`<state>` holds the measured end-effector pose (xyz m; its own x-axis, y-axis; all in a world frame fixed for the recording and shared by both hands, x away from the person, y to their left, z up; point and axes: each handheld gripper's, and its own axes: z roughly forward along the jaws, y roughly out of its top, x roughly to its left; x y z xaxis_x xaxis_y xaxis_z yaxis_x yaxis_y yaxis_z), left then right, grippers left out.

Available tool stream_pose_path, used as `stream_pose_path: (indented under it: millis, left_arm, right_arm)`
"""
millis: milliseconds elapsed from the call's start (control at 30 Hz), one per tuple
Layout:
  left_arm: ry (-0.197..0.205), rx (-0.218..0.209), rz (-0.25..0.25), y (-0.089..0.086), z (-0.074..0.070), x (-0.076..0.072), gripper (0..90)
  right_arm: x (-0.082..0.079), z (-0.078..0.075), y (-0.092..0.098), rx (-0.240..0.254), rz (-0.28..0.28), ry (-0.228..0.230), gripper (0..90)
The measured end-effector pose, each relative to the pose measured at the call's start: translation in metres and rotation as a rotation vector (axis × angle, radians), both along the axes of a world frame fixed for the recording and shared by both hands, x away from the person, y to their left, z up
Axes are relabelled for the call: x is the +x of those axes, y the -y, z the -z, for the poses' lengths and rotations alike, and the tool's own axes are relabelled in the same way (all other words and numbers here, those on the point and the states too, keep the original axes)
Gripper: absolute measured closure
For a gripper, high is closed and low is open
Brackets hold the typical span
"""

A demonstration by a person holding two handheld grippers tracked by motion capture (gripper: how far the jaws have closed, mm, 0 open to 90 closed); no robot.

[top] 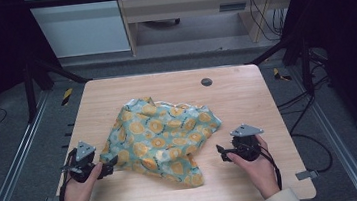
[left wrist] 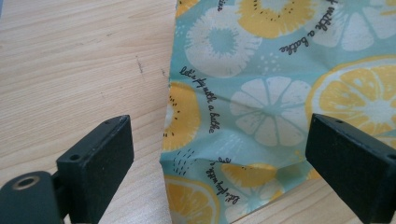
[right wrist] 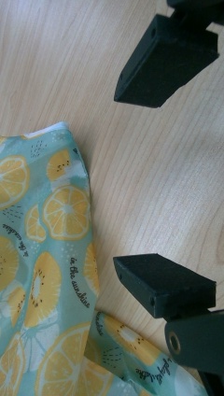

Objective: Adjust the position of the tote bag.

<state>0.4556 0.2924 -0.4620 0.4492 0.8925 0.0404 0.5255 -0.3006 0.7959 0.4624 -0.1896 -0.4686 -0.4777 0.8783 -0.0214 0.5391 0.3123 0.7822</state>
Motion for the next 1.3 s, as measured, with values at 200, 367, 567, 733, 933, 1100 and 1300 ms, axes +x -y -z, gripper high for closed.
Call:
stream_pose_path:
  millis: [200, 367, 567, 733, 933, 1100, 1300]
  left_arm:
    - [0.002, 0.006, -0.001, -0.001, 0.0, -0.001, 7.7]
    - [0.011, 0.01, -0.003, 0.0, 0.0, -0.001, 7.5]
    - [0.021, 0.016, -0.003, 0.002, 0.0, -0.002, 7.4]
    - [0.026, 0.015, -0.005, 0.001, 0.0, -0.002, 7.4]
    - [0.029, 0.019, 0.0, 0.003, -0.001, -0.002, 7.4]
    - [0.03, 0.028, 0.008, 0.004, 0.0, -0.002, 7.4]
    - [0.031, 0.024, 0.011, 0.004, 0.0, -0.002, 7.4]
  right_arm:
    - [0.002, 0.001, 0.001, 0.014, 0.012, -0.022, 16.9]
    - [0.003, 0.0, 0.001, 0.018, 0.006, -0.03, 17.9]
    - [0.019, -0.004, 0.001, 0.017, -0.007, -0.045, 24.6]
    - [0.036, -0.003, 0.001, 0.01, -0.005, -0.056, 30.7]
    - [0.058, -0.007, 0.004, 0.016, 0.02, -0.075, 28.7]
    - [0.082, -0.009, 0.003, 0.068, 0.015, -0.107, 21.0]
    - [0.107, 0.003, -0.003, 0.08, 0.012, -0.168, 15.1]
